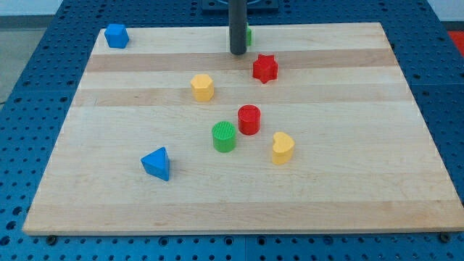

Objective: Push red circle towards top right of the board

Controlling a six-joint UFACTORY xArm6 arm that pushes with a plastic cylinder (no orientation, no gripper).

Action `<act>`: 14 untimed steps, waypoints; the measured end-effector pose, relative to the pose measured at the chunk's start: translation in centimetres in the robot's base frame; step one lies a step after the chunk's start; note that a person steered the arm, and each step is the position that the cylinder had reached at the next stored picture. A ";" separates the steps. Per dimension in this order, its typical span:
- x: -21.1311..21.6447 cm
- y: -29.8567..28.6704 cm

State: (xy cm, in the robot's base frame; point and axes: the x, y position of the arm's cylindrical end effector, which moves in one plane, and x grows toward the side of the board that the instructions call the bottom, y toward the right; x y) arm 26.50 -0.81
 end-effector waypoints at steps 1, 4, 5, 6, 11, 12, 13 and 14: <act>0.1 -1.1; 2.8 -8.7; 2.8 -9.4; 3.4 -14.1; 17.6 -6.3; 19.0 -4.0; 19.7 -1.7; 19.7 1.5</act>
State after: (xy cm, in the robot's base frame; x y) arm 46.16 0.66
